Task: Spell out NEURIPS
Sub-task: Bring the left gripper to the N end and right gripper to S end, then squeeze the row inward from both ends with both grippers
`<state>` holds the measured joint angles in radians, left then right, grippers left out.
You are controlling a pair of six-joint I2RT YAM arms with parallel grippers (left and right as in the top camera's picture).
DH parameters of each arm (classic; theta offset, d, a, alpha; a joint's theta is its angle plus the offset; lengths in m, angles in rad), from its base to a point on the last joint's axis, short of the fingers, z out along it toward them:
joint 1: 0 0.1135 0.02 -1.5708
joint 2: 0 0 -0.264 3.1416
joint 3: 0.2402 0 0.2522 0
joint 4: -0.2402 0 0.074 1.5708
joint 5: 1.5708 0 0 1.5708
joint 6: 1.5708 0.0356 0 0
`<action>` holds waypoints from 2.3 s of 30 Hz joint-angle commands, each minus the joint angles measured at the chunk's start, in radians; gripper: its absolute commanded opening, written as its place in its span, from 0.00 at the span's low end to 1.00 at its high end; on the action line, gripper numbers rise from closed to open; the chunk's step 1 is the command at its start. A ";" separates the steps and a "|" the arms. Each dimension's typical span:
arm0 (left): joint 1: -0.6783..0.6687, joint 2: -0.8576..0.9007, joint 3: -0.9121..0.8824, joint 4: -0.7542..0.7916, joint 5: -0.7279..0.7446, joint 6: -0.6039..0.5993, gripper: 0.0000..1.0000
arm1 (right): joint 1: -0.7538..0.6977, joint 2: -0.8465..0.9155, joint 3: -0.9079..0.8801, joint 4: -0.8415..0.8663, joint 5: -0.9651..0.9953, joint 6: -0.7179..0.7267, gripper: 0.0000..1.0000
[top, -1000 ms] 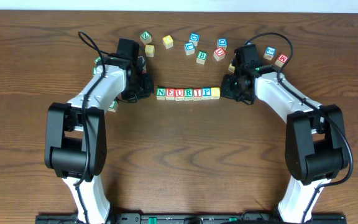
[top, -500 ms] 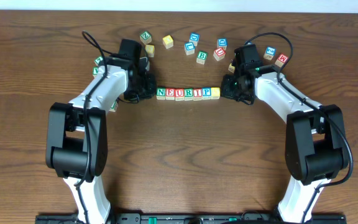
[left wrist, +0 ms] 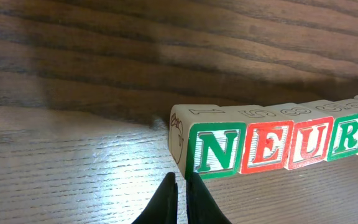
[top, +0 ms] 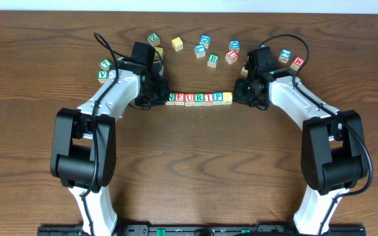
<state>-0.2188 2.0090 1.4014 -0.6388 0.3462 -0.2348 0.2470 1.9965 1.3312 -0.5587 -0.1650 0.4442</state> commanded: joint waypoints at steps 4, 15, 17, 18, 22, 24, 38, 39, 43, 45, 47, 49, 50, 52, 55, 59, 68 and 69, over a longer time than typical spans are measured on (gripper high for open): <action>-0.003 0.014 -0.008 -0.005 0.013 0.013 0.07 | 0.009 0.007 -0.006 0.002 -0.006 0.011 0.01; -0.008 0.014 -0.008 -0.003 0.013 0.013 0.07 | 0.011 0.007 -0.006 0.006 -0.007 0.011 0.01; -0.008 0.014 -0.008 -0.003 0.013 0.013 0.08 | 0.015 0.007 -0.006 0.006 -0.006 0.011 0.01; -0.008 0.014 -0.008 -0.003 0.013 0.013 0.08 | 0.015 0.007 -0.006 0.006 -0.006 0.011 0.01; -0.008 0.014 -0.008 0.010 0.013 0.014 0.08 | 0.016 0.007 -0.006 0.006 -0.006 0.011 0.01; -0.008 0.014 -0.008 0.021 0.023 0.014 0.08 | 0.016 0.007 -0.006 0.006 -0.006 0.011 0.01; 0.016 -0.032 0.010 0.026 0.069 0.060 0.08 | 0.016 0.007 -0.006 0.006 -0.006 0.011 0.01; 0.023 -0.047 0.012 0.027 0.063 0.063 0.07 | 0.016 0.008 -0.006 0.006 -0.006 0.011 0.01; 0.046 -0.076 0.012 0.029 -0.044 0.063 0.08 | 0.016 0.008 -0.006 0.008 -0.006 0.011 0.01; 0.052 -0.069 0.011 0.029 -0.087 0.063 0.08 | 0.016 0.009 -0.006 0.011 -0.006 0.011 0.01; 0.052 -0.058 0.011 0.035 -0.105 0.064 0.07 | 0.016 0.013 -0.006 0.014 -0.006 0.011 0.01; 0.052 -0.045 0.011 0.048 -0.104 0.063 0.07 | 0.016 0.014 -0.006 0.014 -0.006 0.011 0.01; 0.049 -0.039 0.011 0.051 -0.103 0.062 0.08 | 0.016 0.014 -0.006 0.014 -0.006 0.011 0.01; 0.048 -0.025 0.011 0.058 -0.092 0.062 0.08 | 0.016 0.014 -0.006 0.014 -0.006 0.011 0.01; 0.043 -0.005 0.011 0.059 -0.080 0.062 0.07 | 0.016 0.014 -0.006 0.013 -0.006 0.011 0.01; 0.037 0.018 0.011 0.062 -0.066 0.062 0.07 | 0.016 0.014 -0.006 0.014 -0.006 0.011 0.01; 0.015 0.026 0.011 0.065 -0.066 0.062 0.08 | 0.016 0.014 -0.006 0.014 -0.006 0.011 0.01; 0.010 0.026 0.011 0.066 -0.066 0.062 0.07 | 0.016 0.014 -0.006 0.014 -0.006 0.011 0.01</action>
<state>-0.1947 2.0228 1.4014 -0.5751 0.2787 -0.1825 0.2584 1.9965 1.3312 -0.5480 -0.1650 0.4442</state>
